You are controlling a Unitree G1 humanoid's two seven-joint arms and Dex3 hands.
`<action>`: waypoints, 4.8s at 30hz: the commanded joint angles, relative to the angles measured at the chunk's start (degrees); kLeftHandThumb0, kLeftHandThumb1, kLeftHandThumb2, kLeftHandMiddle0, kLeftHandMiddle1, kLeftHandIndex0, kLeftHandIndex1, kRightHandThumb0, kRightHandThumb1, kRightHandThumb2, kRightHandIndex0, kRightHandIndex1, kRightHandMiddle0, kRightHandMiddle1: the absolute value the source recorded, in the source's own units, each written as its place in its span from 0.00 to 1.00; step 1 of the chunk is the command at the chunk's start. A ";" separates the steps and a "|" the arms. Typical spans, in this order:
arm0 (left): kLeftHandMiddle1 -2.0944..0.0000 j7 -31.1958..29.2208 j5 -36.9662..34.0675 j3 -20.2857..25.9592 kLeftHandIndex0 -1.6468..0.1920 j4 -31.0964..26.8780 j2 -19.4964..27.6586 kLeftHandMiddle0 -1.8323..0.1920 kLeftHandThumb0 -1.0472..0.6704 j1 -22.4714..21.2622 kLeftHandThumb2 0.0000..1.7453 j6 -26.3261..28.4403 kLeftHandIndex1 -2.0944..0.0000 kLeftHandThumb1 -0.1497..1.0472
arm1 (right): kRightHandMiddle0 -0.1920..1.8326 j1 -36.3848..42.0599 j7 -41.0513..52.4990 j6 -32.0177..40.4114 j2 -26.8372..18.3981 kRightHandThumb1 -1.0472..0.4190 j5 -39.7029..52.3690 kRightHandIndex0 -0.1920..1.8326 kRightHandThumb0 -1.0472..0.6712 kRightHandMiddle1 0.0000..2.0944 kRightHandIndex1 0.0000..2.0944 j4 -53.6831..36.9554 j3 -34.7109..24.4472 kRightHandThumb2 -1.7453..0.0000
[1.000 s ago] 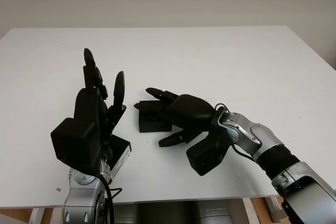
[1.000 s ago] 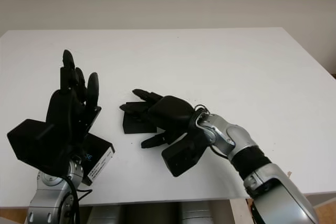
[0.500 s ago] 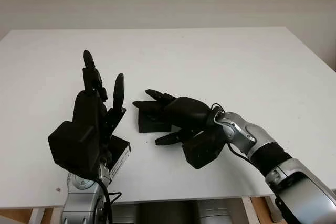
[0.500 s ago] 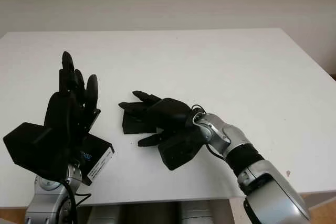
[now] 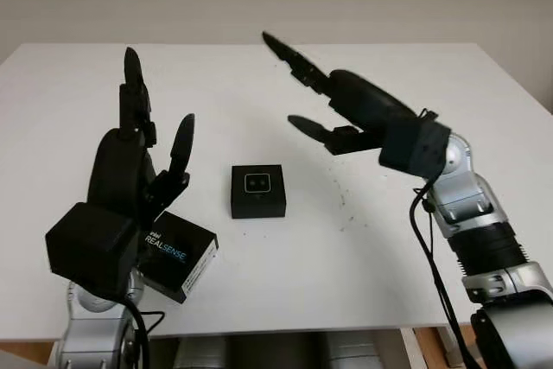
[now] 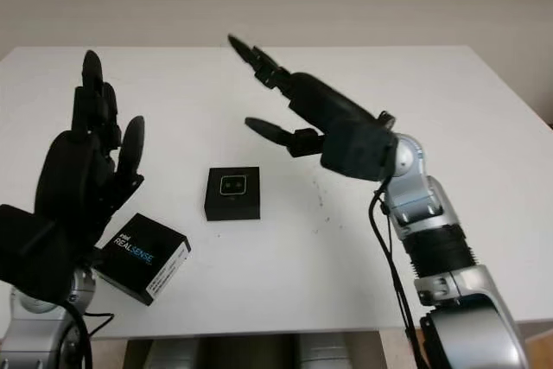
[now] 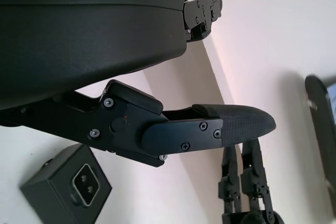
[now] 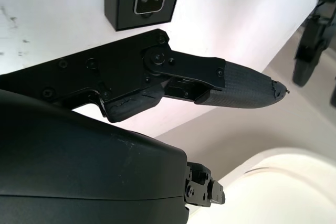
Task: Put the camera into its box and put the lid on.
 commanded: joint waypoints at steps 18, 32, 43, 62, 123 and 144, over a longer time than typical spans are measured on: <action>1.00 -42.84 2.07 8.19 1.00 -1.93 51.14 1.00 0.08 1.00 0.03 -0.65 1.00 0.83 | 0.00 0.40 3.18 11.19 -2.31 0.00 12.64 0.00 0.14 0.00 0.00 2.24 -11.73 0.59; 1.00 -46.48 16.21 -3.65 1.00 -0.14 53.95 1.00 0.16 -2.20 0.02 -8.52 1.00 0.77 | 0.00 0.92 2.19 15.69 -2.45 0.00 16.04 0.00 0.15 0.00 0.00 1.22 -14.59 0.59; 0.97 -38.48 22.84 -6.87 0.97 6.15 47.38 0.97 0.24 -1.92 0.03 -16.75 0.97 0.78 | 0.00 2.83 1.43 17.04 -2.63 0.00 15.61 0.00 0.15 0.00 0.00 -1.11 -14.66 0.58; 0.96 -39.83 24.41 -8.65 0.85 11.02 42.82 0.85 0.27 -2.09 0.03 -16.42 0.94 0.86 | 0.00 4.17 0.06 15.33 -3.21 0.00 13.67 0.00 0.16 0.00 0.00 -3.42 -14.59 0.58; 0.00 -47.48 34.38 -27.53 0.55 29.73 22.31 0.45 0.41 -45.05 0.15 19.72 0.00 1.00 | 0.00 7.05 -3.40 18.79 -0.16 0.00 11.84 0.00 0.20 0.00 0.00 -8.68 -11.99 0.55; 0.04 -39.20 35.33 -30.68 0.73 39.31 20.69 0.66 0.41 -44.36 0.15 6.01 0.04 1.00 | 0.00 9.69 -8.82 19.78 6.43 0.00 13.66 0.00 0.20 0.00 0.00 -10.24 -11.89 0.55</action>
